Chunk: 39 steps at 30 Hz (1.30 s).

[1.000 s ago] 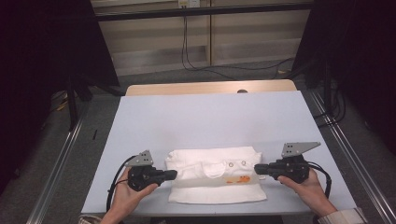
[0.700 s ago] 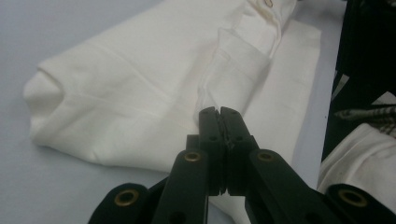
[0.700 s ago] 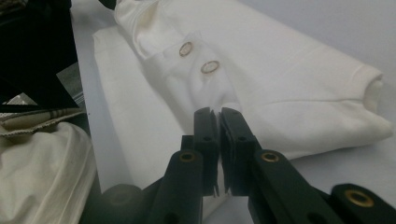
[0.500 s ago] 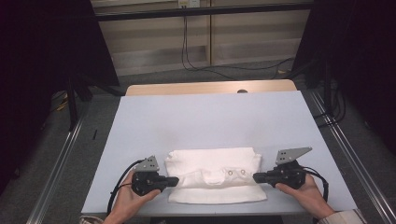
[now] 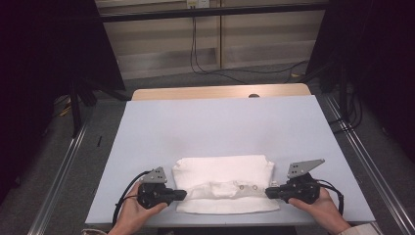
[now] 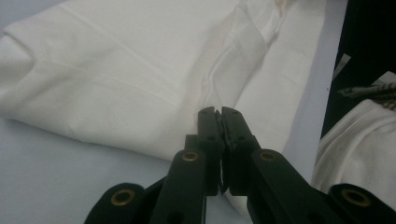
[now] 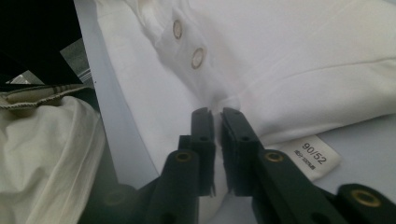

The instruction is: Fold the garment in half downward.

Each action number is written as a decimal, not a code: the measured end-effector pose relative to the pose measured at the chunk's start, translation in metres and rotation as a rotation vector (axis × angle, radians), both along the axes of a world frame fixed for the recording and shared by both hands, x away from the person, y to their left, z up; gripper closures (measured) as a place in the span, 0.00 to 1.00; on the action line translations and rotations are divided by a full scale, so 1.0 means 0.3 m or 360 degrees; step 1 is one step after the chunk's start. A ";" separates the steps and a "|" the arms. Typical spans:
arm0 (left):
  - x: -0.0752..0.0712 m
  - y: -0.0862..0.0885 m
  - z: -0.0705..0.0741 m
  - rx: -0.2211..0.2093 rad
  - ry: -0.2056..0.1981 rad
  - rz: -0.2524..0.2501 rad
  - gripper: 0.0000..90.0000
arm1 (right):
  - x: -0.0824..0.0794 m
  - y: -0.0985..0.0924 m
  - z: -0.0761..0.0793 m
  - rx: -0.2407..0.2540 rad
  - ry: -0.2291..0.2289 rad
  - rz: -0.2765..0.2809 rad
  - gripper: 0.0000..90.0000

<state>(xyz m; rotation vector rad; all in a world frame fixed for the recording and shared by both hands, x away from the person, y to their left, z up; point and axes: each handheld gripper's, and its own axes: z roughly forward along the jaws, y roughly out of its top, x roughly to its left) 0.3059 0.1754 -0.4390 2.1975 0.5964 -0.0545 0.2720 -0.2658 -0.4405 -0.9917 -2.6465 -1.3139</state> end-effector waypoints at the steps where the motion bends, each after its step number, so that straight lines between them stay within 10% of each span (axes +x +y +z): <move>1: -0.001 -0.001 0.000 0.0003 -0.0003 0.0001 0.92 | -0.002 0.001 -0.003 0.0001 -0.0001 -0.0007 0.89; 12: -0.011 -0.011 -0.009 0.0027 0.0009 -0.0011 0.74 | -0.013 0.002 -0.015 -0.0067 0.0007 -0.0026 0.77; 39: 0.009 0.036 0.008 -0.0066 -0.0219 0.0229 0.11 | -0.011 -0.009 -0.012 -0.0031 -0.0041 -0.0139 0.40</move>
